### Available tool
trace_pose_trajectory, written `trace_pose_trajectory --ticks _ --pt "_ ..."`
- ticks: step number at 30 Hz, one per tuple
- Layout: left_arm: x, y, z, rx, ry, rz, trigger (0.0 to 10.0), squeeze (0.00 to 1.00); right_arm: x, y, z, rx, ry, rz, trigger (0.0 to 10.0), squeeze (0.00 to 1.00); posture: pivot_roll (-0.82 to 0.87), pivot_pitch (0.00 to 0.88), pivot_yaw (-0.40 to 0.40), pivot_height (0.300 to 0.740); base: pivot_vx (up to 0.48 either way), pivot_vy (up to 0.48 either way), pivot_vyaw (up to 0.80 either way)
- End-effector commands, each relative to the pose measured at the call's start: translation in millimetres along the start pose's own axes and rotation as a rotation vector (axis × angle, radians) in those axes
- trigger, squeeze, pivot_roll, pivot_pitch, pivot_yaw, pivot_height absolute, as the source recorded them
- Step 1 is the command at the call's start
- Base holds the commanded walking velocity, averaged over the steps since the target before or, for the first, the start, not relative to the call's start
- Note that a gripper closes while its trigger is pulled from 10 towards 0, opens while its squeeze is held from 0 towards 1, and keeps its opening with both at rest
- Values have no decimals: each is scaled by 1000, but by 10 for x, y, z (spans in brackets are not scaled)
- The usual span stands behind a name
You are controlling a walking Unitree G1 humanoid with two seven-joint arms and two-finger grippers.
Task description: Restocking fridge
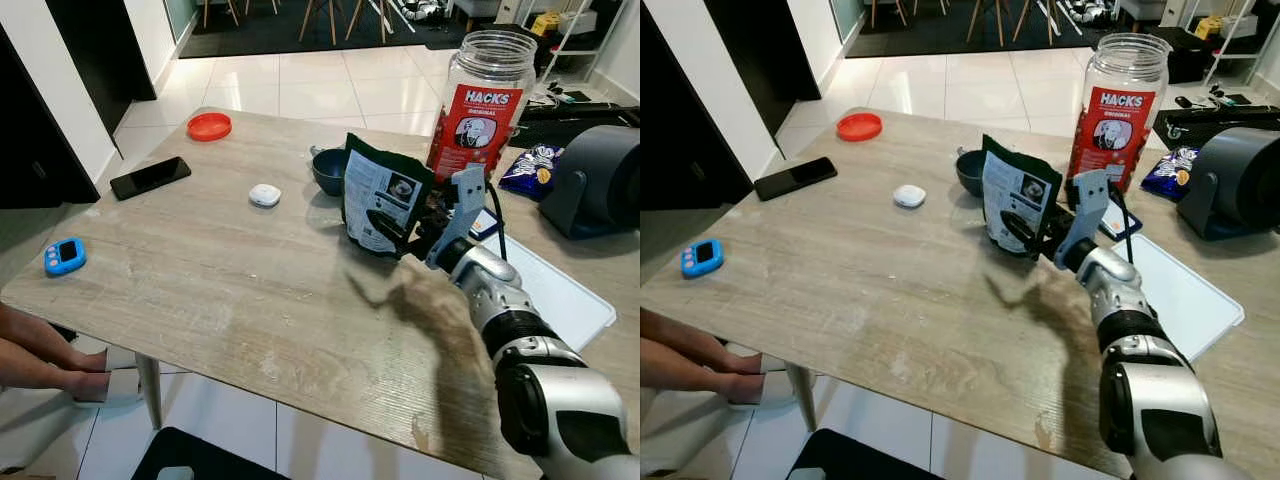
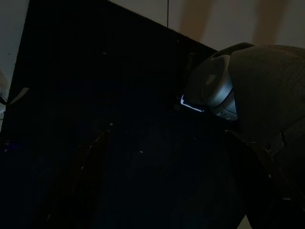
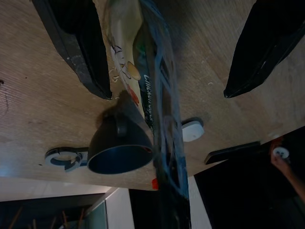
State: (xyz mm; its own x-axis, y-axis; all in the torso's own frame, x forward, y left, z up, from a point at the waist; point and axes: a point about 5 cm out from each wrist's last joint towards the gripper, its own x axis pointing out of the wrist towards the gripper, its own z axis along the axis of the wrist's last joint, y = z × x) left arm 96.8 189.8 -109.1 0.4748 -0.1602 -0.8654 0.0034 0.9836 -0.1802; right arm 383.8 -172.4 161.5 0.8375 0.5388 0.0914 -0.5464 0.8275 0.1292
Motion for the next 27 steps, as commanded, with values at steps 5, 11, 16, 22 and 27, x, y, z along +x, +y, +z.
trace_pose_trajectory --ticks 5,11,16,22,27 --pt "-5 -83 -128 0 52 -37 10000 0 30 163 -226 6 36 2 10000 0 140 99 22 740 0 0 0" --pt "3 -104 -124 0 51 -41 10000 0 60 262 -356 41 36 -49 10000 0 141 98 20 740 0 0 0" --pt "3 -112 -130 0 52 -42 10000 0 88 307 -392 36 33 -91 10000 0 143 101 19 740 0 0 0" --pt "-1 -114 -146 -2 54 -39 10000 0 91 314 -431 -14 49 -158 10000 0 146 105 13 740 0 0 0" --pt "-3 -118 -155 -5 55 -39 10000 0 85 318 -458 -40 51 -205 0 0 149 105 11 740 0 0 0"
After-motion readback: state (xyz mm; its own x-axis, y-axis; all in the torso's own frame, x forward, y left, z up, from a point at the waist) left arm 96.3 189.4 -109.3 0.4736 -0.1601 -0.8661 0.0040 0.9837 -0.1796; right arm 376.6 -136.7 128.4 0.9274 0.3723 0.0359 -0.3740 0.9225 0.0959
